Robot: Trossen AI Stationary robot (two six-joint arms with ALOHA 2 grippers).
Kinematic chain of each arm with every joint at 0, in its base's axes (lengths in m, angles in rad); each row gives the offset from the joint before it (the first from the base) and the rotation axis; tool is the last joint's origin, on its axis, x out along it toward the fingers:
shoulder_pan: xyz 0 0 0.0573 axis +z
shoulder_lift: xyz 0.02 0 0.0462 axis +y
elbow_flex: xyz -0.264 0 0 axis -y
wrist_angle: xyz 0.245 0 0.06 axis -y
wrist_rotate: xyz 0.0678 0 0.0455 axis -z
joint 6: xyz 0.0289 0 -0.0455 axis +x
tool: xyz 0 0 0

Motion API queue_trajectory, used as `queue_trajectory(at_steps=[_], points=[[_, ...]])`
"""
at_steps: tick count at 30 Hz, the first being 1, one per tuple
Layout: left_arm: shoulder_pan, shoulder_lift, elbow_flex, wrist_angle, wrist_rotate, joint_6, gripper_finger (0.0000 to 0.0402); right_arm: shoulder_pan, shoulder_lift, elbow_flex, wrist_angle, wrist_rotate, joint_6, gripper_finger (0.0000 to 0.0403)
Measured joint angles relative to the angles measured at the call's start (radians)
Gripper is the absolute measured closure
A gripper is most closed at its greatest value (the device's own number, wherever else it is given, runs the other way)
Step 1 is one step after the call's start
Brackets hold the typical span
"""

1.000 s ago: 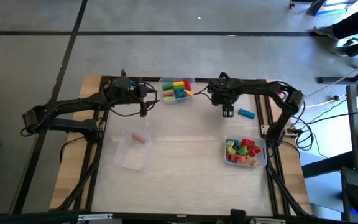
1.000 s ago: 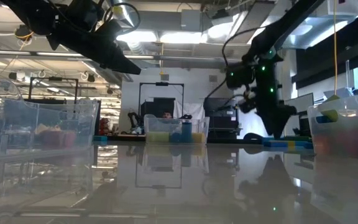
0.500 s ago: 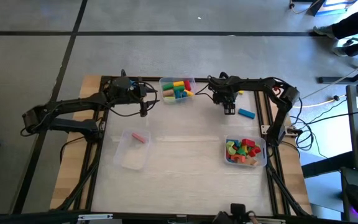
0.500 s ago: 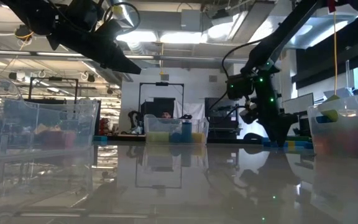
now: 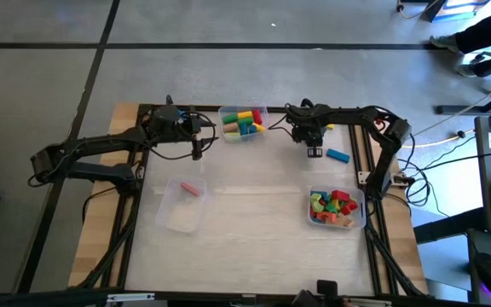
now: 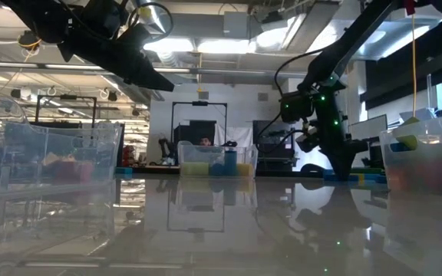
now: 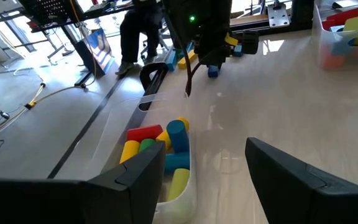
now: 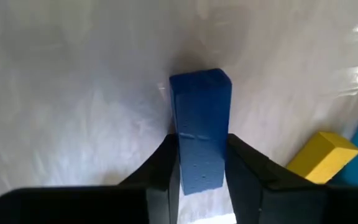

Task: Sort blocks by size
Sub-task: Put the blue rectangular block into the bottom left transparent bin

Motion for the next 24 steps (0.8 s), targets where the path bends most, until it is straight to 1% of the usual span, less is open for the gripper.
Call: queue_trajectory(at_steps=[6,13,24], points=[[0.0,0.0,0.0,0.0,0.0,0.0,0.0183,0.0,0.0,-0.001,0.003,0.0,0.061,0.0292],[0.0,0.0,0.0,0.004,0.0,0.003,0.0183,0.0,0.0,-0.001,0.004,-0.004,0.064,0.0308],[0.0,0.0,0.0,0.013,0.0,-0.007,0.0183,0.0,-0.005,-0.002,0.002,-0.007,0.092,0.0304]])
